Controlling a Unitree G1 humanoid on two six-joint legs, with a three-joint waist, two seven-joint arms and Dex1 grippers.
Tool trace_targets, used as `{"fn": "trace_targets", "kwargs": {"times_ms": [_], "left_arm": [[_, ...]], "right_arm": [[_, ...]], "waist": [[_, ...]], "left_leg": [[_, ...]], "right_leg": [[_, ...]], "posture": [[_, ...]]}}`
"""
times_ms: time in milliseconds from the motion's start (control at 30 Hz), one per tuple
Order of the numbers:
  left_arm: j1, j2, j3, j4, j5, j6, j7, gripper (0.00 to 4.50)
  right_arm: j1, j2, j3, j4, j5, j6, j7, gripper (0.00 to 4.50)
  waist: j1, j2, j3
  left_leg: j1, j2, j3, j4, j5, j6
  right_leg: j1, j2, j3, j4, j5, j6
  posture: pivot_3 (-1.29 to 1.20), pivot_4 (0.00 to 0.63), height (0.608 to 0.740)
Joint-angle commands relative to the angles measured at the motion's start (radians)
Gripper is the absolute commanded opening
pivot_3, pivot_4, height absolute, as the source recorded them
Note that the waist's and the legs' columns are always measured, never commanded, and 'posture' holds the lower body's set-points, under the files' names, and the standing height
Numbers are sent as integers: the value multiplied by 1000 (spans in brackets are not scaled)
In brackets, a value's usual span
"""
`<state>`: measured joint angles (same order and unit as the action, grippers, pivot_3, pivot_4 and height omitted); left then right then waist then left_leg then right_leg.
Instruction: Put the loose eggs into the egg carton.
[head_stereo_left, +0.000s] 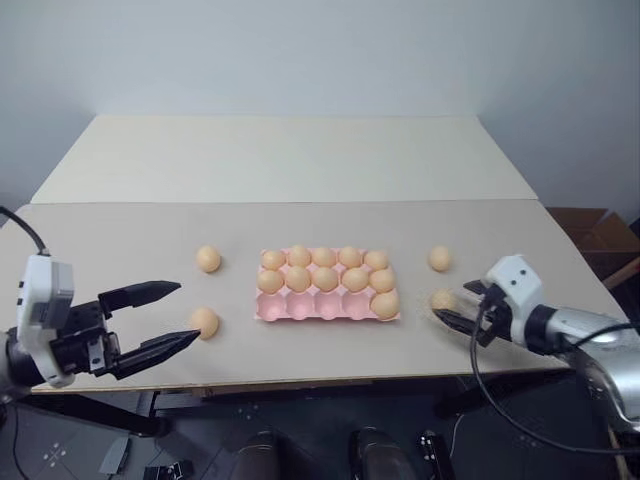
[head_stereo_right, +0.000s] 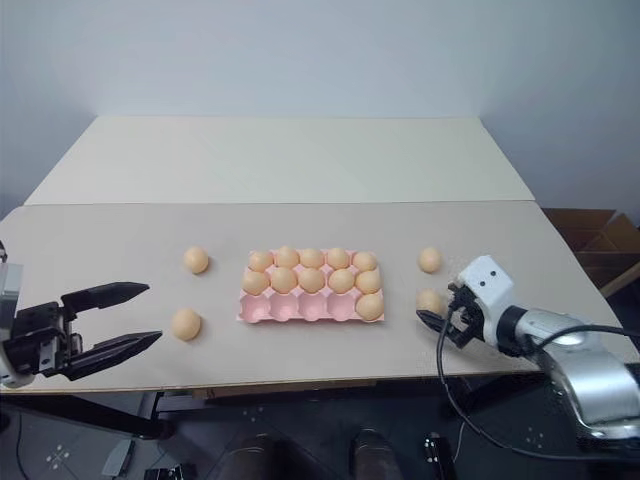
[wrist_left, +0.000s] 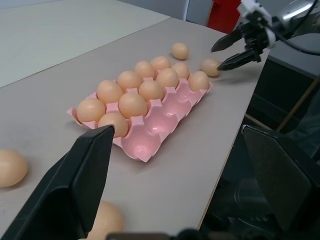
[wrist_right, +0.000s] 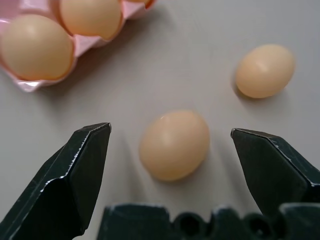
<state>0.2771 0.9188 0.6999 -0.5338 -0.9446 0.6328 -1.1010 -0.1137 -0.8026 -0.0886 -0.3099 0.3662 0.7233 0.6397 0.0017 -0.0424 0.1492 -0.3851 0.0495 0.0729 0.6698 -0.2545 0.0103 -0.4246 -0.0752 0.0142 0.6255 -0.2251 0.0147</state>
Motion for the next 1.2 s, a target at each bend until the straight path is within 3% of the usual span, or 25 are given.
{"fn": "trace_targets", "kwargs": {"times_ms": [33, 133, 267, 400, 533, 800, 900, 1033, 1200], "left_arm": [[-10, 10, -7, -8, 7, -13, -10, 4439], [-3, 9, -4, -16, 13, -13, -11, 4500], [7, 12, 13, -21, 14, -8, -18, 4500], [9, 13, 11, -26, 17, -10, -16, 4500], [1, 11, 0, -29, 12, -8, -13, 4500], [-8, 16, -15, -29, 29, -11, -8, 4500], [-8, 16, -17, -32, 38, -15, -9, 4500], [-12, 18, -8, -32, 29, -5, -9, 4500], [4, 16, 11, -40, 27, -1, -16, 4500]], "right_arm": [[-50, 25, 46, 68, -58, 20, -45, 4500], [-71, 62, 49, 85, -72, 5, -72, 3895], [-78, 77, 6, -8, -36, 57, -77, 2512], [-129, 118, 7, -209, 34, 146, -108, 2512], [-182, 200, 125, -335, 71, 242, -148, 2512], [-221, 302, 304, -256, -29, 224, -233, 2512], [-240, 324, 312, -228, -58, 217, -256, 3132], [-264, 335, 245, -296, -20, 262, -250, 4382], [-263, 288, 53, -447, 119, 374, -201, 4451]], "waist": [[0, 0, 0], [1, 0, 0], [-1, 1, 0], [-6, 1, 1], [-14, 1, 1], [-11, 1, 1], [-13, 1, 1], [-14, 1, 1], [-13, 1, 1]], "left_leg": [[0, 0, 0, 0, 0, 0], [-1, 0, 0, 0, 0, 0], [-1, 0, 0, 0, 0, 0], [0, 0, 0, 0, 0, 0], [1, 2, -1, -1, 0, 0], [-1, 0, 0, -1, 0, 0], [-1, 0, 0, -1, 0, 0], [-1, 1, -1, -1, 0, 0], [-1, 1, -1, -2, 0, 0]], "right_leg": [[0, 0, 0, 0, 0, 0], [0, 0, 0, 0, 0, 0], [0, 0, 0, 0, 0, 0], [0, 0, 0, 1, 0, 0], [0, 2, -1, 2, 0, 1], [0, -1, -1, -1, 0, -1], [-1, -1, -1, -1, 1, -1], [-1, 1, -2, 1, 1, 0], [-2, 1, -2, 1, 2, 2]], "posture": [[0, 150, 740], [0, 150, 740], [0, 150, 740], [0, 150, 740], [0, 150, 740], [0, 150, 740], [0, 150, 740], [0, 150, 740], [0, 150, 740]]}}
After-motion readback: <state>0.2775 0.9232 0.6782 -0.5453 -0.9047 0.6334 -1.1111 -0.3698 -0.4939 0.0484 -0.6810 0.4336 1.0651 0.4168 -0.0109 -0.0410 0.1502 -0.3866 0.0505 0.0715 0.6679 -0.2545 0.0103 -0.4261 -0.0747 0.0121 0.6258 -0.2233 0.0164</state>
